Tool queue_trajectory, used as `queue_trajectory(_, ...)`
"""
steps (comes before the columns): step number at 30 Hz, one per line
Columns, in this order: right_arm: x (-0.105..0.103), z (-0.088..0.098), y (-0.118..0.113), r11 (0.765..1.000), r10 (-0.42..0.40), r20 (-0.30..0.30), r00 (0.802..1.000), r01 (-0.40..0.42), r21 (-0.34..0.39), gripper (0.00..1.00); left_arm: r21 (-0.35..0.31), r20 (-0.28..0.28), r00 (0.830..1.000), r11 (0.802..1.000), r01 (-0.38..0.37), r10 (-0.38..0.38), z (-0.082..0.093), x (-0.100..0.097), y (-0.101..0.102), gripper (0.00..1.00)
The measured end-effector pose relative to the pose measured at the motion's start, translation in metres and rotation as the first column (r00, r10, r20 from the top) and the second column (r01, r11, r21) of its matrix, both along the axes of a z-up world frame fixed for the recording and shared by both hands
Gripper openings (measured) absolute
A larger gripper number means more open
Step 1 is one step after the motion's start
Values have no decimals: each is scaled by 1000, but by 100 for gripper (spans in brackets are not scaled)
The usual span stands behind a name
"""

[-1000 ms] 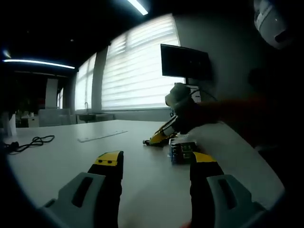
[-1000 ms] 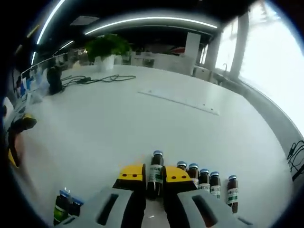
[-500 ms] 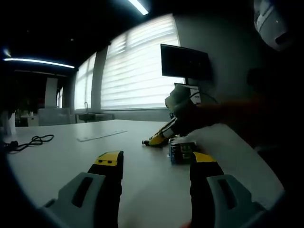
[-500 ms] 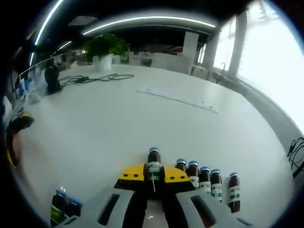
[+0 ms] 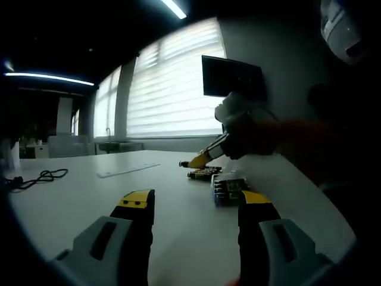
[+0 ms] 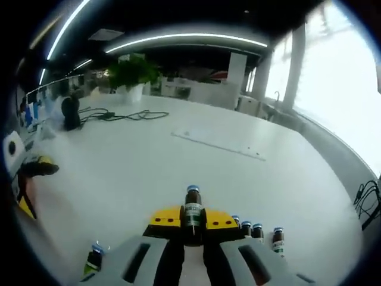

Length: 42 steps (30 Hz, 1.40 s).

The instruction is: Grip medicine bottles put into box

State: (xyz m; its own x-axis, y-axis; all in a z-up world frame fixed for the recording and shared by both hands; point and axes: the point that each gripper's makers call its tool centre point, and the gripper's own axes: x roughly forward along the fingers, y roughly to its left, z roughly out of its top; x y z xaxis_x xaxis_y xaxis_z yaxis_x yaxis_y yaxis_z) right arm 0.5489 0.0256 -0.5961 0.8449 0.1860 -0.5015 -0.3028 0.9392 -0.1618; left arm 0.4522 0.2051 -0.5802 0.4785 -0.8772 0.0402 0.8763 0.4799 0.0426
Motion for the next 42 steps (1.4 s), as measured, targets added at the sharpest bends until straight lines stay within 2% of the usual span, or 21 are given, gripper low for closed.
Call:
queue_trajectory(3, -5, 5, -1, 1000, 1, 1, 1000, -1, 2, 7, 4, 3, 1000, 1000, -1, 1, 0, 0, 0, 49)
queue_trajectory(5, -11, 6, 7, 993, 6, -35, 999, -1, 121, 7, 6, 5, 1000, 1000, 0, 0, 0, -1, 0, 49)
queue_trajectory(6, -12, 7, 8, 988, 8, -40, 999, -1, 152, 7, 8, 5, 1000, 1000, 1, -1, -1, -1, -1, 49)
queue_trajectory(7, -13, 9, 7, 988, 2, -36, 999, 3, 155, 7, 9, 6, 1000, 1000, 1, -1, -1, -1, -1, 49)
queue_trajectory(9, -16, 11, 5, 992, 1, -23, 1000, 2, 124, 7, 7, 5, 1000, 1000, -1, 1, 0, -1, 0, 49)
queue_trajectory(12, -20, 12, 3, 993, -1, -20, 1000, 3, 116, 7, 6, 5, 1000, 1000, -3, 3, 0, 0, 0, 49)
queue_trajectory(21, -40, 17, -2, 989, -22, -15, 1000, 24, 148, 7, 9, 6, 1000, 1000, -2, 2, -1, 0, -1, 49)
queue_trajectory(26, -51, 11, -5, 990, -27, -29, 999, 31, 137, 7, 12, 8, 1000, 1000, -2, 2, -1, 0, -1, 49)
queue_trajectory(30, -59, 5, -10, 996, -33, -34, 999, 36, 87, 7, 14, 8, 1000, 1000, -2, 1, -1, 0, -1, 49)
queue_trajectory(34, -64, 1, -10, 993, -45, -50, 998, 51, 107, 7, 14, 8, 1000, 1000, -2, 2, -1, 0, -1, 49)
queue_trajectory(42, -78, -12, -11, 996, -33, -69, 997, 39, 86, 7, 13, 7, 1000, 1000, -1, 1, -1, -1, -1, 49)
